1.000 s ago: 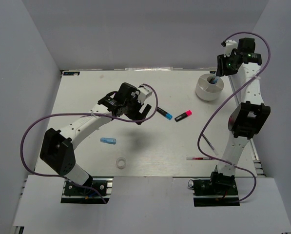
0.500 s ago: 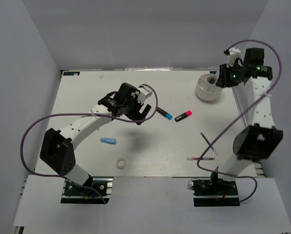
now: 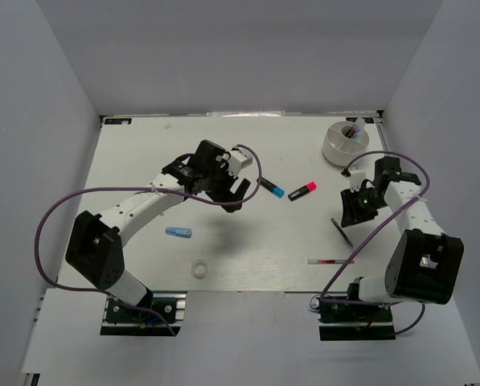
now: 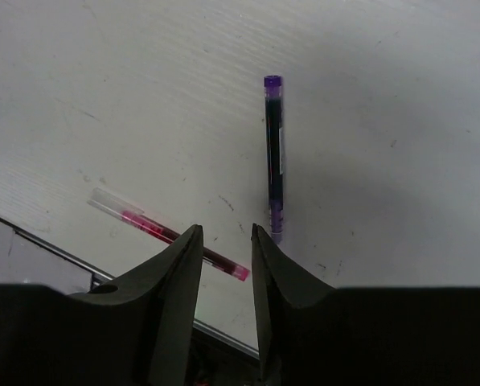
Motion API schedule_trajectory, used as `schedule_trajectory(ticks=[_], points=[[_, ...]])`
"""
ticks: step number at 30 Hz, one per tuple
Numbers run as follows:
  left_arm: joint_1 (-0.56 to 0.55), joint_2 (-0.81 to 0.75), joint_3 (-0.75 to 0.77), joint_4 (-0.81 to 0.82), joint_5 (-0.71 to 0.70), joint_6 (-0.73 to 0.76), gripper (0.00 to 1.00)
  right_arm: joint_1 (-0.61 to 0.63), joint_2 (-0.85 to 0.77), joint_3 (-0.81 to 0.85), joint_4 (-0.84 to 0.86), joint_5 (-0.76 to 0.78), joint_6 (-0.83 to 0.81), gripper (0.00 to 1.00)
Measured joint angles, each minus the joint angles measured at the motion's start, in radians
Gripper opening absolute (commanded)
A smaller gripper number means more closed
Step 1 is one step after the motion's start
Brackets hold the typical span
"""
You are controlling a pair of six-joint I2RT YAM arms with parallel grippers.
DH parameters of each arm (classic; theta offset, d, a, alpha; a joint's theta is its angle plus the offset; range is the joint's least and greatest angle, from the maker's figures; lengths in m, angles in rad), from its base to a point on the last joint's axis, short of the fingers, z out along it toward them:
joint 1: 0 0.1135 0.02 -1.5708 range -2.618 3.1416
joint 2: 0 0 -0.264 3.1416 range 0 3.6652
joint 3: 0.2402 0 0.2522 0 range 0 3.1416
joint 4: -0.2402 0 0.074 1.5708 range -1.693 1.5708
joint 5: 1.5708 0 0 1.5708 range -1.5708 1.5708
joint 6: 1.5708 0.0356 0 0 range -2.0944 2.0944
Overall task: Sort the stationery into containers
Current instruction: Pick up the pen from the center of the board.
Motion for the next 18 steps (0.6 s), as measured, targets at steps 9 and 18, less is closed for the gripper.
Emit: schedule_trajectory(ticks=[9,18], points=[[0.022,0.0,-0.014,0.027,0.012,-0.054,0.98,0.029,-0.008,-0.119,0.131,0.077,-0.002,0.38],[0.035,0.002,-0.014,0.031,0.024,-0.07,0.98,0.029,-0.04,-0.249,0.215,0.158,-0.024,0.39]])
